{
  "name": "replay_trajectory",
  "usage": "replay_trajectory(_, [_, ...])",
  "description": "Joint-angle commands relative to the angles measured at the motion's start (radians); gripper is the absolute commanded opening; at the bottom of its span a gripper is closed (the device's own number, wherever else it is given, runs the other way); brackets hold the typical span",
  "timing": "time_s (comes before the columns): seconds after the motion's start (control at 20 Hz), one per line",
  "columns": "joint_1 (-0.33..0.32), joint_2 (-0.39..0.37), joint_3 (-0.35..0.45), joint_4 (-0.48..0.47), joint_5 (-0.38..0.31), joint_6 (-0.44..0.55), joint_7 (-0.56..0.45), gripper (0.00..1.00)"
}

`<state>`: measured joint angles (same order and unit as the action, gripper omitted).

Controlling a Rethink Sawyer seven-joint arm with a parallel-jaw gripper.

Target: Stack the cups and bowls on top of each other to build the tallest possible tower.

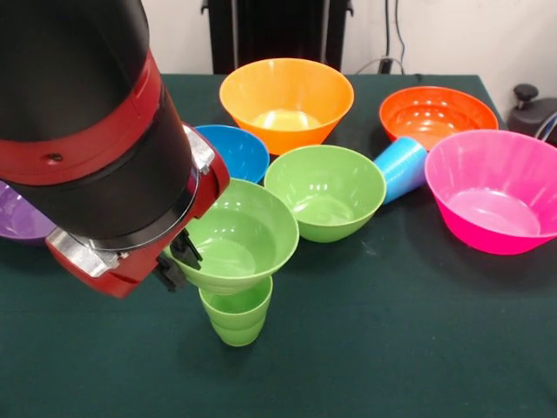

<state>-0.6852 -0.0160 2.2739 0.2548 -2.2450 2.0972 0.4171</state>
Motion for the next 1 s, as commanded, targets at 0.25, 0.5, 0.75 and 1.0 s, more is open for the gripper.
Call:
replay_trajectory(0.25, [-0.012,0.035,-0.126,-0.079,0.027,0.098,-0.169,0.0])
replay_trajectory(0.5, [-0.002,0.043,-0.118,-0.087,0.034,0.088,-0.155,0.0])
replay_trajectory(0.75, [0.005,0.047,-0.121,-0.087,0.055,0.079,-0.137,0.0])
replay_trajectory(1.0, [-0.001,0.049,-0.131,-0.083,0.072,0.061,-0.147,0.0])
